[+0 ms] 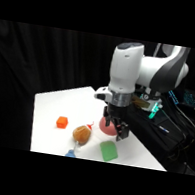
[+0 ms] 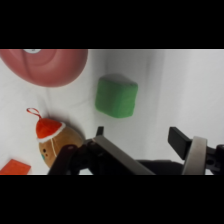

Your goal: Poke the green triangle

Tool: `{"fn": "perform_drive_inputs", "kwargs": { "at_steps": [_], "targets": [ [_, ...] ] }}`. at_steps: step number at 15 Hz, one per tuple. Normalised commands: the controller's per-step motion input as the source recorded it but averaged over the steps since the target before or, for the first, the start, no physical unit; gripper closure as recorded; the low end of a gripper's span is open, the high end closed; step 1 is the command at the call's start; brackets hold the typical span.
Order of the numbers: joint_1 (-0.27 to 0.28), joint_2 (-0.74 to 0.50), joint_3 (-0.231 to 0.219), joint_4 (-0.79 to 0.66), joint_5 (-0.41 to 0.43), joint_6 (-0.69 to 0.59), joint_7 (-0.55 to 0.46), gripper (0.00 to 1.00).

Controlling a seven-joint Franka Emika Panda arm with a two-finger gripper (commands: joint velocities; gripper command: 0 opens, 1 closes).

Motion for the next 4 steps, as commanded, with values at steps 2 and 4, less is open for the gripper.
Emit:
{"fn": "perform_drive_inputs", "kwargs": {
  "at_steps": [2,4],
  "targets": [
    [0.003,-0.34,-0.028,-0.01,-0.14,-0.28,0.16,0.0],
    [-0.01,-0.26,-0.019,0.02,-0.181,-0.27,0.19,0.0]
  ]
}}
